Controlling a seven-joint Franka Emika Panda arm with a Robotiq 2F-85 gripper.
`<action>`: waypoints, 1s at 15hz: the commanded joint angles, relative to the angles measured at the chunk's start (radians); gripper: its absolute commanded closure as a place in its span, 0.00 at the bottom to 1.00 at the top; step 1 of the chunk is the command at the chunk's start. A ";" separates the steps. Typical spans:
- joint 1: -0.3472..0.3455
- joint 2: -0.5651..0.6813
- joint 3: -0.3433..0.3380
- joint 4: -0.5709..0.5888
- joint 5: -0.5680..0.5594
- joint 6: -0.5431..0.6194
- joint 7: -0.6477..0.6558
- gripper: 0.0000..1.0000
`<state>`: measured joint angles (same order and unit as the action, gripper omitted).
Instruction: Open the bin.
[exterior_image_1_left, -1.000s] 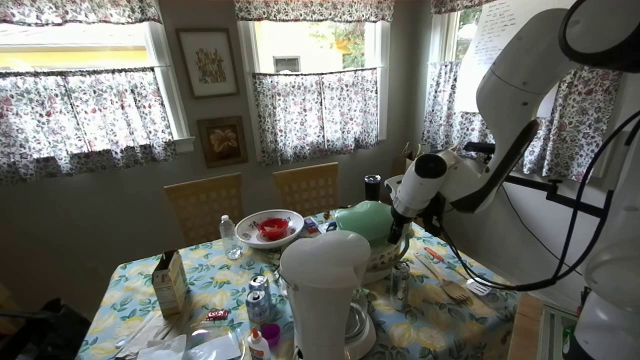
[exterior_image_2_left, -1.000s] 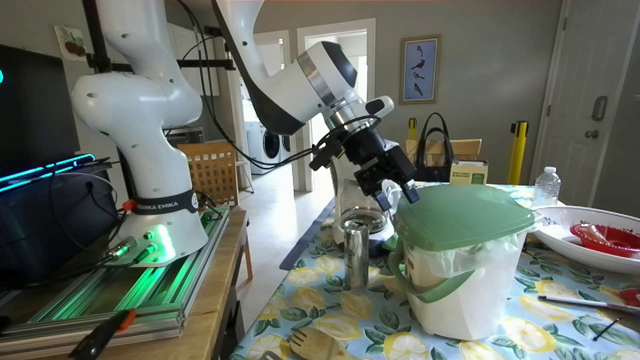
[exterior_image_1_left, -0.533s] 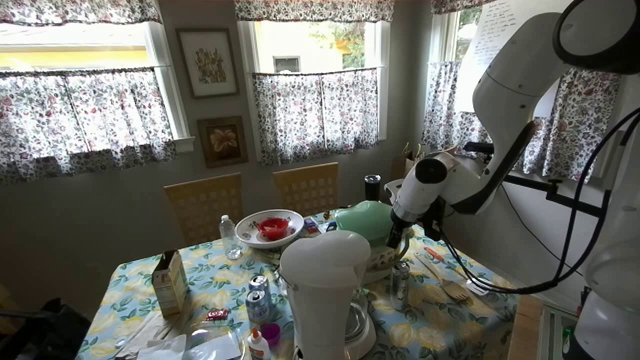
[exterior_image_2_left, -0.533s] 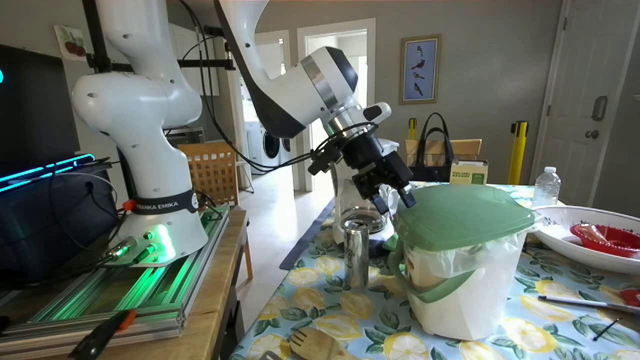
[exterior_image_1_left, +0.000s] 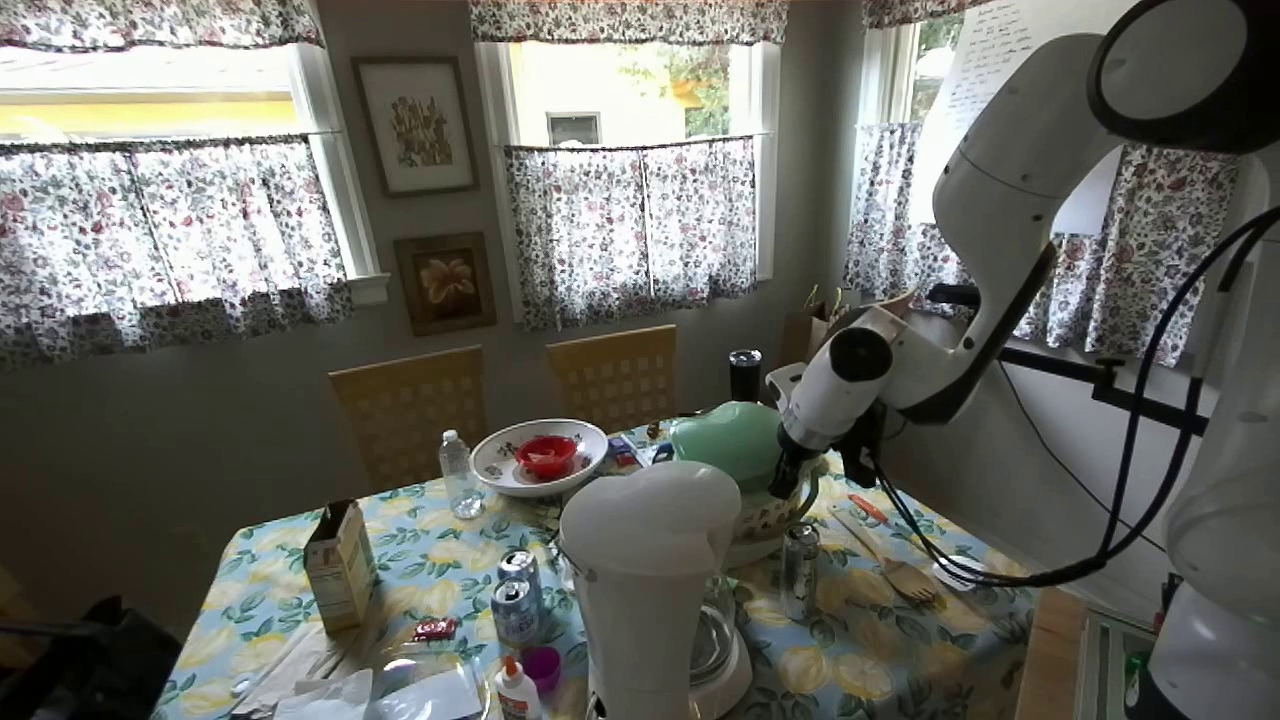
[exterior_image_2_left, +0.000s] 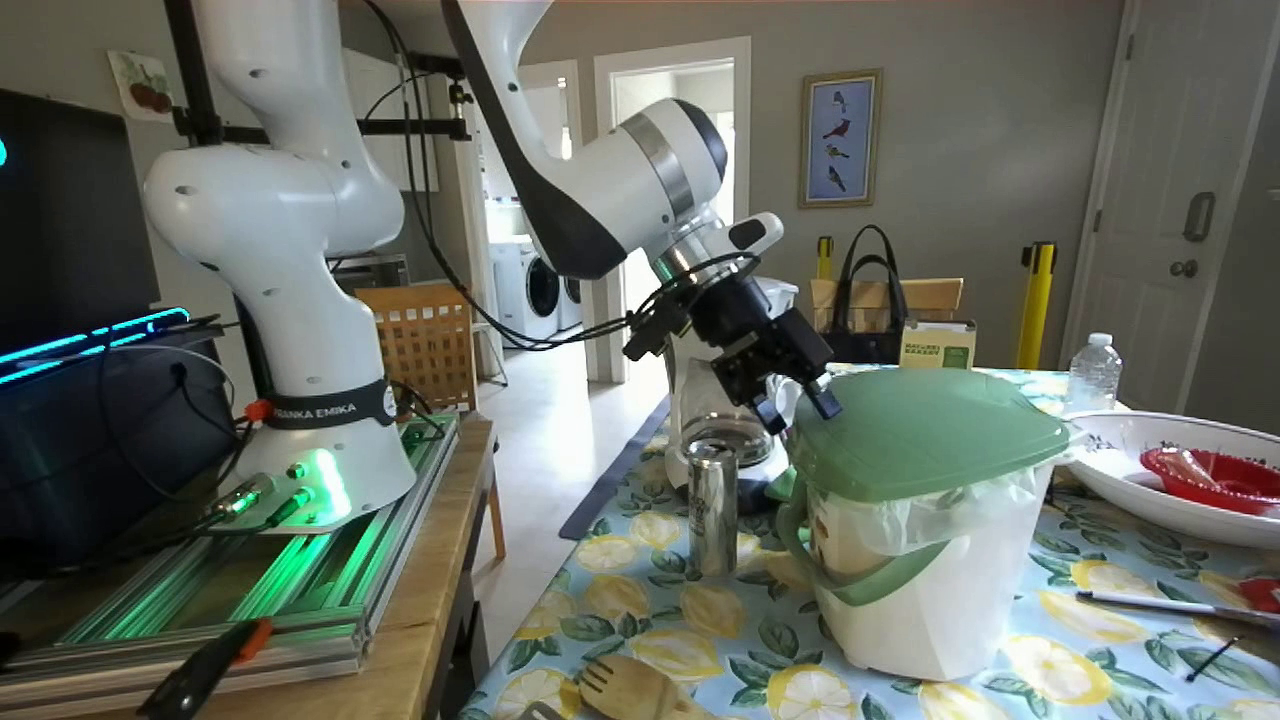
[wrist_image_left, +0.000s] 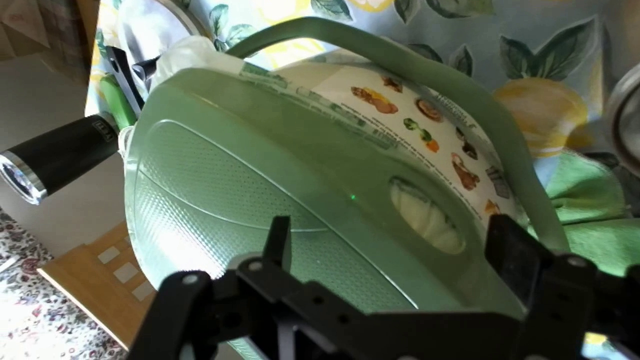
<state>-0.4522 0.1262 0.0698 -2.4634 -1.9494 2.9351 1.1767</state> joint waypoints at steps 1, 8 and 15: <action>0.008 0.044 0.019 0.030 -0.087 -0.040 0.090 0.00; 0.006 0.062 0.041 0.029 -0.147 -0.090 0.135 0.00; 0.004 0.057 0.059 0.029 -0.221 -0.116 0.242 0.00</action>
<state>-0.4508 0.1587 0.1138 -2.4546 -2.1087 2.8386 1.3412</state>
